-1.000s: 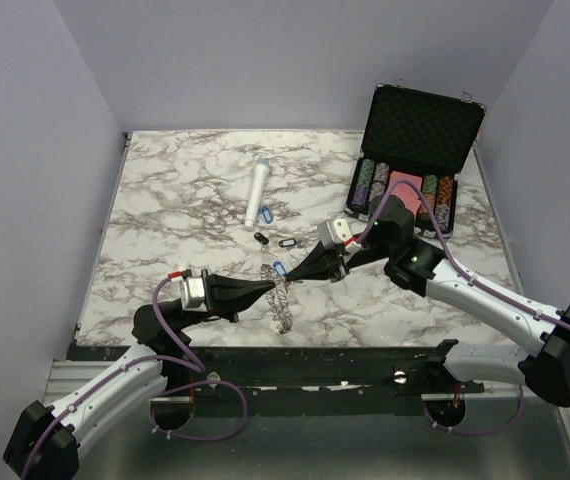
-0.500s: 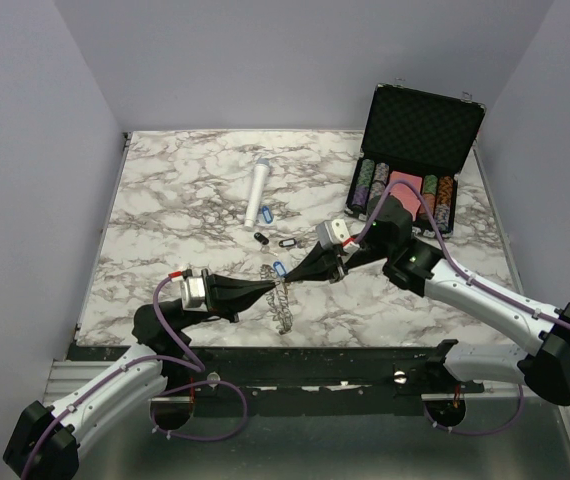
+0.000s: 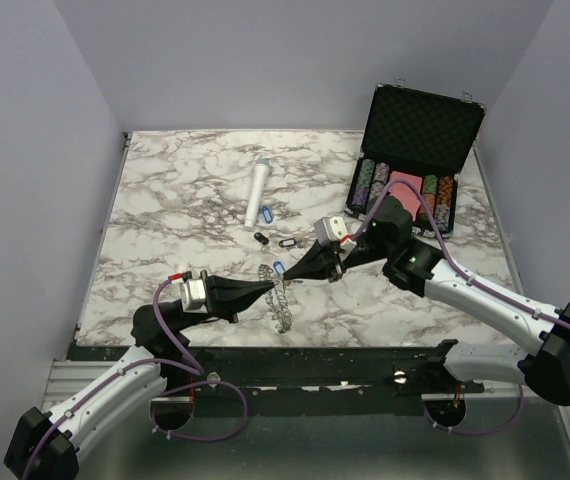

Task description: Put the keys on the keyring

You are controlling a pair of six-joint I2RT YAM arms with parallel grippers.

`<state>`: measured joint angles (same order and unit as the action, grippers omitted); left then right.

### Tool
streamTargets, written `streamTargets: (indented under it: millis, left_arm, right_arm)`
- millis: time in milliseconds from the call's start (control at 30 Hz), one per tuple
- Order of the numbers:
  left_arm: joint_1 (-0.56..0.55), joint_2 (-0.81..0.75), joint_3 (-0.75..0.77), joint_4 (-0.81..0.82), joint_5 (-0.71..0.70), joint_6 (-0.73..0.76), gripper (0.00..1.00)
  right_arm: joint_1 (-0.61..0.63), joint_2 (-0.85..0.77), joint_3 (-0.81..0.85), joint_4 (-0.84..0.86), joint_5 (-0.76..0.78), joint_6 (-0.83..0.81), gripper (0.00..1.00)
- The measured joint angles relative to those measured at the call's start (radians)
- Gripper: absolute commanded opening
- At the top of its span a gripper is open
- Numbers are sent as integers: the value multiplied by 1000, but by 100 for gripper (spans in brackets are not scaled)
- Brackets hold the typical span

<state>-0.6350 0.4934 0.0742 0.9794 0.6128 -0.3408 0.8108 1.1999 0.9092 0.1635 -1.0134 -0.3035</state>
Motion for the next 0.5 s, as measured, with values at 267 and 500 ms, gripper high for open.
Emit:
streamTargets:
  millis: [267,500]
  left_arm:
    - [0,-8,0,-28,-4,13,0]
    - [0,-19,0,-40,-19,23,0]
  right_arm:
    - [0,-4,0,-1,3,0,0]
    - [0,-5,0,-1,2,0,0]
